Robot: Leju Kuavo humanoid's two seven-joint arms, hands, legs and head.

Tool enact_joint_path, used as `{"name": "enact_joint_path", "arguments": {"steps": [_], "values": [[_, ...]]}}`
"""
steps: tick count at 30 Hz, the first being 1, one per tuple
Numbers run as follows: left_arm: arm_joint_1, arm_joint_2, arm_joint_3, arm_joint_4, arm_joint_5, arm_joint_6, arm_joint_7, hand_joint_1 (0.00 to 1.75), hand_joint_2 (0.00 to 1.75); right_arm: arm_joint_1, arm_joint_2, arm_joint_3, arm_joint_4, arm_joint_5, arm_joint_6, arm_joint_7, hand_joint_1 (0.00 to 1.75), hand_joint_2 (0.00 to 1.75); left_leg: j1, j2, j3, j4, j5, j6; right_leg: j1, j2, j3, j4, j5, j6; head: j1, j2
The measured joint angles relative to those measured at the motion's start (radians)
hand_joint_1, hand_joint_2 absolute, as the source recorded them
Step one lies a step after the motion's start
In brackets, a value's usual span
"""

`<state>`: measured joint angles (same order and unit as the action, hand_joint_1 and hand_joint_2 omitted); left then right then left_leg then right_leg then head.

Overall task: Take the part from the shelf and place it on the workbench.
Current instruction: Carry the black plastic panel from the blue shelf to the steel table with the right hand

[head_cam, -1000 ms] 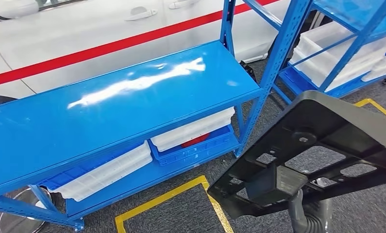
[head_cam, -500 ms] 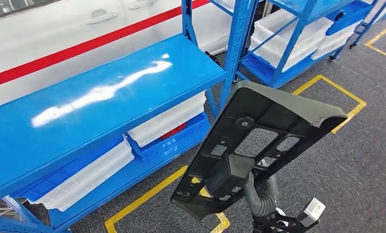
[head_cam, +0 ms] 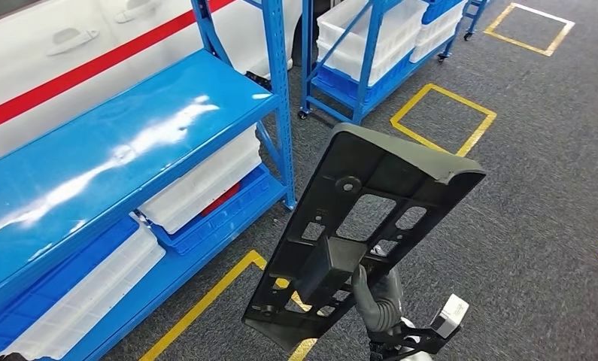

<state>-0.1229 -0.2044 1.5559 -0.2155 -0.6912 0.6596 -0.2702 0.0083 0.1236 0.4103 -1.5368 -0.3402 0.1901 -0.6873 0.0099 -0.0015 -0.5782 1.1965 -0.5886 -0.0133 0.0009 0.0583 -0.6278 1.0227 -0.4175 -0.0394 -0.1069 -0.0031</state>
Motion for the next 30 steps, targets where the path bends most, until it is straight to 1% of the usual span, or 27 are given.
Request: {"name": "enact_joint_path", "arguments": {"steps": [2,3,4,5,6,7,8,9,10,11,12,13,14,15,17,19,20,21,22,23,24,25,26,27,28,29,30], "values": [[-0.001,0.002,0.000,0.000,0.000,0.000,-0.002,0.00,0.00,-0.002,0.000,0.008,0.010,-0.001,0.000,-0.001,1.75,1.75,-0.005,-0.041,0.080,-0.137,0.043,0.017,0.002,0.025,-0.013,0.001,0.014,0.005,0.000,0.000],[-0.002,0.004,0.000,-0.001,0.000,0.000,-0.002,0.00,0.00,-0.004,0.000,0.012,0.014,-0.001,0.000,-0.002,1.75,1.75,-0.007,-0.059,0.104,-0.181,0.053,0.020,0.000,0.035,-0.017,0.000,0.021,0.010,0.000,0.000],[-0.002,0.005,0.000,-0.001,0.000,0.000,-0.002,0.00,0.00,-0.006,0.001,0.015,0.018,-0.001,-0.001,-0.003,1.75,1.75,-0.009,-0.073,0.116,-0.206,0.058,0.022,-0.002,0.044,-0.020,-0.002,0.029,0.016,0.000,0.000],[-0.003,0.005,0.000,-0.001,0.000,-0.001,-0.002,0.00,0.00,-0.008,0.001,0.017,0.021,-0.001,-0.002,-0.004,1.75,1.75,-0.011,-0.069,0.117,-0.210,0.064,0.020,-0.004,0.053,-0.022,-0.004,0.037,0.023,0.000,0.000],[-0.003,0.005,0.000,-0.002,0.000,-0.002,-0.003,0.00,0.00,-0.008,0.001,0.019,0.024,-0.001,-0.004,-0.004,1.75,1.75,-0.012,-0.059,0.114,-0.215,0.072,0.022,-0.005,0.064,-0.024,-0.009,0.046,0.031,0.000,0.000],[-0.004,0.005,0.000,-0.002,0.001,-0.005,-0.005,0.00,0.00,-0.007,0.000,0.019,0.026,-0.001,-0.009,-0.005,1.75,1.75,-0.011,-0.047,0.113,-0.222,0.081,0.026,-0.003,0.057,-0.027,-0.007,0.045,0.035,0.000,0.000],[-0.005,0.005,0.000,-0.002,0.002,-0.011,-0.009,0.00,0.00,-0.006,-0.001,0.019,0.027,-0.002,-0.015,-0.006,1.75,1.75,-0.010,-0.032,0.110,-0.230,0.092,0.031,-0.001,0.038,-0.036,0.005,0.030,0.039,0.001,0.000],[-0.003,0.005,0.000,-0.002,0.005,-0.020,-0.014,0.00,0.00,-0.005,-0.003,0.018,0.027,-0.002,-0.022,-0.007,1.75,1.75,-0.008,-0.016,0.105,-0.238,0.103,0.038,0.000,0.011,-0.050,0.037,-0.002,0.043,0.001,0.000],[-0.001,0.005,0.000,-0.002,0.008,-0.029,-0.019,0.00,0.00,-0.003,-0.006,0.016,0.026,-0.004,-0.027,-0.007,1.75,1.75,-0.008,0.001,0.100,-0.241,0.111,0.043,-0.002,-0.020,-0.071,0.090,-0.048,0.045,0.002,0.000],[0.001,0.006,0.000,-0.002,0.011,-0.038,-0.024,0.00,0.00,0.000,-0.009,0.013,0.024,-0.006,-0.031,-0.007,1.75,1.75,-0.009,0.016,0.091,-0.241,0.117,0.046,-0.005,-0.038,-0.093,0.156,-0.093,0.051,0.002,0.000],[0.003,0.007,0.000,-0.003,0.014,-0.046,-0.028,0.00,0.00,0.004,-0.012,0.009,0.021,-0.008,-0.032,-0.008,1.75,1.75,-0.010,0.032,0.081,-0.240,0.123,0.047,-0.010,-0.045,-0.111,0.219,-0.123,0.057,0.002,0.000],[0.004,0.008,0.000,-0.003,0.017,-0.052,-0.031,0.00,0.00,0.009,-0.017,0.004,0.019,-0.011,-0.033,-0.008,1.75,1.75,-0.010,0.049,0.072,-0.237,0.127,0.046,-0.015,-0.048,-0.117,0.262,-0.132,0.063,0.002,0.000],[0.005,0.009,0.000,-0.003,0.021,-0.062,-0.035,0.00,0.00,0.014,-0.021,0.000,0.017,-0.014,-0.034,-0.008,1.75,1.75,-0.010,0.065,0.062,-0.234,0.131,0.044,-0.021,-0.052,-0.104,0.269,-0.120,0.069,0.002,0.000],[0.004,0.009,0.000,-0.003,0.026,-0.073,-0.040,0.00,0.00,0.019,-0.025,-0.004,0.014,-0.015,-0.035,-0.008,1.75,1.75,-0.009,0.080,0.053,-0.229,0.134,0.041,-0.025,-0.059,-0.075,0.243,-0.097,0.074,0.002,0.000],[0.003,0.011,0.000,-0.003,0.042,-0.103,-0.053,0.00,0.00,0.024,-0.029,-0.014,0.005,-0.017,-0.038,-0.007,1.75,1.75,-0.009,0.106,0.037,-0.217,0.135,0.034,-0.028,-0.101,0.023,0.112,-0.063,0.077,0.002,0.000],[0.002,0.013,0.001,-0.003,0.060,-0.128,-0.061,0.00,0.00,0.025,-0.031,-0.023,-0.008,-0.017,-0.040,-0.008,1.75,1.75,-0.010,0.128,0.029,-0.205,0.135,0.024,-0.018,-0.142,0.088,0.009,-0.069,0.065,0.002,0.000],[0.001,0.014,0.002,-0.003,0.067,-0.137,-0.063,0.00,0.00,0.026,-0.032,-0.028,-0.013,-0.018,-0.040,-0.008,1.75,1.75,-0.011,0.141,0.027,-0.202,0.135,0.017,-0.011,-0.146,0.095,-0.010,-0.075,0.057,0.002,0.000],[-0.001,0.015,0.002,-0.003,0.074,-0.143,-0.064,0.00,0.00,0.028,-0.033,-0.033,-0.018,-0.018,-0.041,-0.008,1.75,1.75,-0.011,0.154,0.028,-0.200,0.137,0.011,-0.009,-0.134,0.091,-0.017,-0.074,0.046,0.002,0.000],[-0.003,0.016,0.002,-0.003,0.078,-0.146,-0.065,0.00,0.00,0.030,-0.035,-0.038,-0.021,-0.018,-0.041,-0.008,1.75,1.75,-0.008,0.151,0.026,-0.195,0.134,0.005,-0.010,-0.122,0.088,-0.021,-0.070,0.038,0.002,0.000],[-0.004,0.018,0.002,-0.003,0.080,-0.147,-0.065,0.00,0.00,0.031,-0.036,-0.043,-0.024,-0.018,-0.041,-0.007,1.75,1.75,-0.005,0.130,0.021,-0.183,0.122,-0.001,-0.012,-0.109,0.085,-0.024,-0.064,0.029,0.002,0.000],[-0.004,0.019,0.003,-0.003,0.082,-0.147,-0.065,0.00,0.00,0.031,-0.036,-0.045,-0.026,-0.018,-0.041,-0.006,1.75,1.75,-0.002,0.096,0.010,-0.152,0.096,-0.006,-0.014,-0.098,0.081,-0.027,-0.057,0.020,0.002,0.000],[-0.002,0.020,0.003,-0.003,0.083,-0.146,-0.065,0.00,0.00,0.029,-0.036,-0.046,-0.027,-0.018,-0.040,-0.005,1.75,1.75,0.001,0.055,-0.010,-0.101,0.059,-0.010,-0.014,-0.086,0.076,-0.029,-0.051,0.013,0.002,0.000],[0.001,0.021,0.003,-0.003,0.084,-0.146,-0.064,0.00,0.00,0.026,-0.036,-0.048,-0.028,-0.017,-0.039,-0.004,1.75,1.75,0.002,0.026,-0.035,-0.036,0.018,-0.012,-0.013,-0.073,0.070,-0.028,-0.045,0.008,0.002,0.000],[0.002,0.021,0.003,-0.003,0.084,-0.145,-0.064,0.00,0.00,0.024,-0.036,-0.050,-0.029,-0.017,-0.039,-0.003,1.75,1.75,0.003,0.013,-0.059,0.031,-0.015,-0.013,-0.012,-0.059,0.064,-0.028,-0.040,0.005,0.002,0.000],[0.003,0.021,0.004,-0.003,0.084,-0.144,-0.064,0.00,0.00,0.023,-0.037,-0.053,-0.029,-0.016,-0.038,-0.002,1.75,1.75,0.003,0.009,-0.073,0.076,-0.029,-0.014,-0.010,-0.044,0.058,-0.027,-0.035,0.005,0.002,0.000],[0.003,0.022,0.004,-0.003,0.084,-0.144,-0.063,0.00,0.00,0.022,-0.039,-0.057,-0.030,-0.017,-0.037,0.000,1.75,1.75,0.003,0.008,-0.071,0.086,-0.023,-0.014,-0.009,-0.028,0.052,-0.026,-0.030,0.007,0.002,0.000],[0.003,0.022,0.004,-0.003,0.083,-0.146,-0.063,0.00,0.00,0.020,-0.042,-0.061,-0.030,-0.018,-0.037,0.002,1.75,1.75,0.003,0.006,-0.052,0.058,0.000,-0.013,-0.009,-0.013,0.048,-0.024,-0.026,0.009,0.002,0.000]]}}
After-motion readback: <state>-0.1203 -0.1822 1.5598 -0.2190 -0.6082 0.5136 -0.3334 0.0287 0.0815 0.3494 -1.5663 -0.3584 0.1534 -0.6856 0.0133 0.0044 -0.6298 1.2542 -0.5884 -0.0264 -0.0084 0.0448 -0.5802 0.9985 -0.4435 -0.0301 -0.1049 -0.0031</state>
